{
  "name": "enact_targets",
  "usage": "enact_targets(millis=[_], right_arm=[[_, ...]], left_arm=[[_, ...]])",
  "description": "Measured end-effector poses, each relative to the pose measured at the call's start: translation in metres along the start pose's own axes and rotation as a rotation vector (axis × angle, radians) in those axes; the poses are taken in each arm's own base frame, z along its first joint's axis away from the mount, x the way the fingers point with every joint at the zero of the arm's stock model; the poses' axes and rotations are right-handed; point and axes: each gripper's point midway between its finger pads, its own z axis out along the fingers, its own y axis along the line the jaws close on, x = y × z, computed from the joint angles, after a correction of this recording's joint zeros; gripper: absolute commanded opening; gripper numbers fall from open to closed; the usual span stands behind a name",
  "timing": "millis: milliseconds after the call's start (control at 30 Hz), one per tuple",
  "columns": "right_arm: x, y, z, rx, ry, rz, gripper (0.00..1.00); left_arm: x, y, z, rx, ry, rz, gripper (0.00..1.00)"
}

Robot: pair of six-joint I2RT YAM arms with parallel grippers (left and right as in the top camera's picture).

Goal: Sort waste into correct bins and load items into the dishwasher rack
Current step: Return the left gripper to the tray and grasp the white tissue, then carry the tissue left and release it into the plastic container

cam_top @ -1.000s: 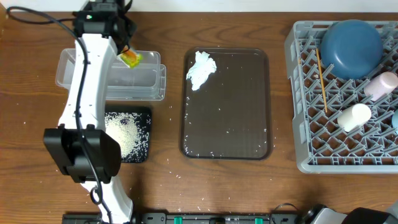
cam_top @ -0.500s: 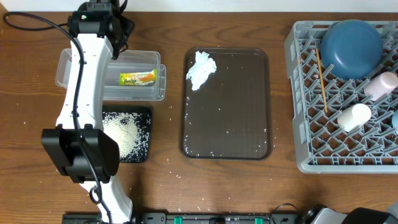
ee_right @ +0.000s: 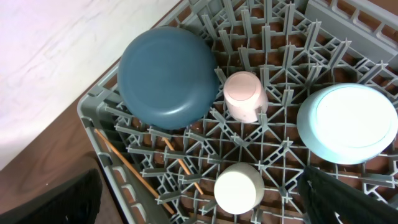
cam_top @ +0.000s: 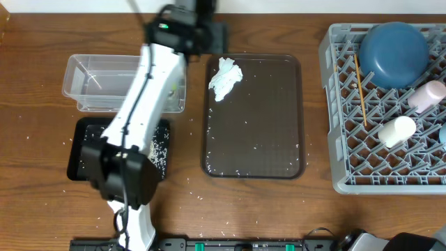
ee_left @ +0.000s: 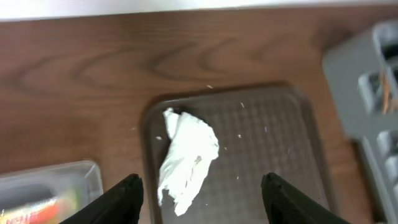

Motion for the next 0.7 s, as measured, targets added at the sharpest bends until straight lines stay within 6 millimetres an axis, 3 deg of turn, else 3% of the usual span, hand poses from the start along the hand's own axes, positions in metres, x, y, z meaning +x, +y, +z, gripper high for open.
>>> enact_targets(millis=[100,333,700], right_arm=[[0.0,0.0,0.0,0.0,0.0,0.0,0.99],[0.0,0.0,0.0,0.0,0.0,0.0,0.99],[0.0,0.0,0.0,0.0,0.0,0.0,0.99]], left_arm=[[0.013,-0.008,0.026,-0.017,0.043,0.074,0.65],[0.048,0.013,0.101,-0.07,0.149,0.119,0.68],[0.087,0.026,0.149,-0.078,0.255,0.216,0.68]])
